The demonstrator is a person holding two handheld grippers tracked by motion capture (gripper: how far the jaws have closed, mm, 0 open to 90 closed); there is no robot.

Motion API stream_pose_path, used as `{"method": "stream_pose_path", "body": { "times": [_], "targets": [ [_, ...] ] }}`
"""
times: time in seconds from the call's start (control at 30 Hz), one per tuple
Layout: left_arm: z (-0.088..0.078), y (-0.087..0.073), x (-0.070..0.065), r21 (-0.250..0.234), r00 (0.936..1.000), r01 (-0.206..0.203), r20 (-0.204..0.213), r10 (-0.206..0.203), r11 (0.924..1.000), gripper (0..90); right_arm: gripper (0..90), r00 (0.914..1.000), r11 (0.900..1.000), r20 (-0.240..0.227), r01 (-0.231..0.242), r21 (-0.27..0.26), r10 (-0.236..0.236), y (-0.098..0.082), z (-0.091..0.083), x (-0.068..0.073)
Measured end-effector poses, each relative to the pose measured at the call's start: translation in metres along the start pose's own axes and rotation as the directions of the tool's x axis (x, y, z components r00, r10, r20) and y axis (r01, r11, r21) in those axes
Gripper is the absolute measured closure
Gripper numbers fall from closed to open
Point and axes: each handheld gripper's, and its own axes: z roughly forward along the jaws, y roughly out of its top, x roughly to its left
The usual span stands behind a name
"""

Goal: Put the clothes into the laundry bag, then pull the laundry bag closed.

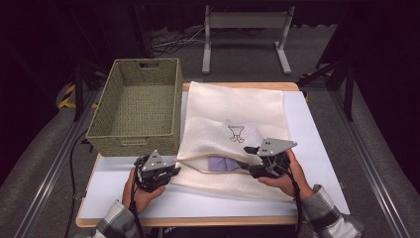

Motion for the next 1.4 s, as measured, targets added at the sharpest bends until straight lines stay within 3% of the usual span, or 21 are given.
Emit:
{"method": "stream_pose_path", "body": {
  "times": [0.1,0.43,0.83,1.03,1.23,1.4],
  "targets": [
    [0.0,0.001,0.0,-0.003,0.9999,-0.012,-0.004,0.012,0.9999,84.2,42.5,0.9996,1.0,0.019,0.02,-0.004,-0.02,0.004,-0.005,0.001],
    [0.0,0.001,-0.006,-0.003,0.997,-0.075,-0.022,0.075,0.9972,84.2,37.6,0.9985,1.0,0.055,0.008,-0.023,-0.006,0.007,-0.009,-0.001],
    [0.0,0.0,-0.003,-0.013,0.9996,-0.028,0.001,0.028,0.9995,84.3,36.7,0.9985,1.0,0.054,-0.01,-0.02,0.011,0.006,-0.006,-0.004],
    [-0.001,0.001,-0.004,-0.025,0.9996,-0.027,0.005,0.027,0.9993,84.3,41.4,0.9959,0.999,0.087,-0.024,-0.022,0.026,0.005,-0.005,-0.005],
    [-0.006,0.001,-0.004,-0.063,0.9998,-0.008,0.02,0.009,0.998,84.3,46.4,0.9959,0.998,0.081,-0.037,-0.05,0.041,0.006,-0.007,-0.003],
    [-0.009,0.003,-0.005,-0.081,0.9998,-0.005,0.016,0.007,0.9967,84.3,60.5,0.9981,0.997,0.052,-0.029,-0.07,0.033,0.014,-0.005,0.003]
  ]
}}
